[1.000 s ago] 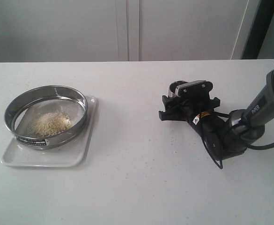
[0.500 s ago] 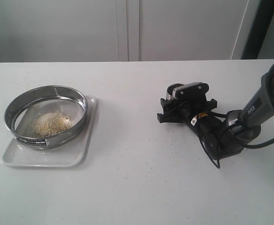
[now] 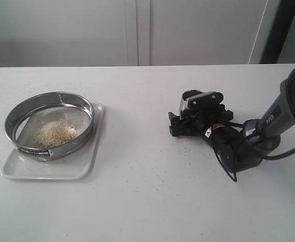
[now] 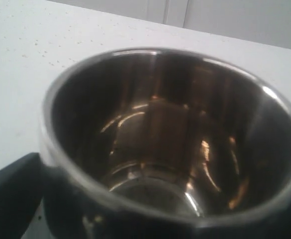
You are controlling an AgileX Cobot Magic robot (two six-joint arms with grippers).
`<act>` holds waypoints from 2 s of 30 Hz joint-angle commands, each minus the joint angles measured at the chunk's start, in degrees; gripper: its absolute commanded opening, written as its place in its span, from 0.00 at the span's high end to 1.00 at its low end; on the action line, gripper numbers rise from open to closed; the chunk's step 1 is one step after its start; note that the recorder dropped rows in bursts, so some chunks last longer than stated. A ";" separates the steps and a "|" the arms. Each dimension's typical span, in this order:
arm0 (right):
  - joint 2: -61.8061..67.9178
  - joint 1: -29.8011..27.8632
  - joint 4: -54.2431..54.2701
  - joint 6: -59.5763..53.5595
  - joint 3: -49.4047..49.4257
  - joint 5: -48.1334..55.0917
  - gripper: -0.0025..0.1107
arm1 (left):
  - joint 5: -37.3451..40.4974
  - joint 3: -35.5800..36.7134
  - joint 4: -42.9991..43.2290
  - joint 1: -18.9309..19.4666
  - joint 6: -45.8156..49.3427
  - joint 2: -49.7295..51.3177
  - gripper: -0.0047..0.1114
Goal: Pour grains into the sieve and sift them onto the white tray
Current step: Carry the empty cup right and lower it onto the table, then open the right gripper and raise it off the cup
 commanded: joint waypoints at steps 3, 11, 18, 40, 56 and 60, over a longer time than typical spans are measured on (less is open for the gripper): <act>-1.20 -0.59 -0.13 -0.06 0.10 0.14 0.06 | 0.56 0.36 -0.28 0.19 -0.25 -0.21 0.96; -5.69 -0.59 -0.13 1.17 0.31 4.58 0.06 | 0.56 0.36 -0.28 0.19 -0.25 -0.21 0.96; -12.52 -0.59 -0.13 1.42 0.31 12.44 0.06 | 0.56 0.36 -0.28 0.19 -0.25 -0.21 0.96; -29.46 -0.59 -0.13 4.10 0.31 35.39 0.07 | 0.56 0.36 -0.28 0.19 -0.25 -0.21 0.96; -36.93 -0.59 -0.13 5.27 0.31 50.63 0.68 | 0.56 0.36 -0.28 0.19 -0.25 -0.21 0.96; -38.19 -0.59 -0.13 5.27 0.31 53.41 0.73 | 0.56 0.36 -0.28 0.19 -0.25 -0.21 0.96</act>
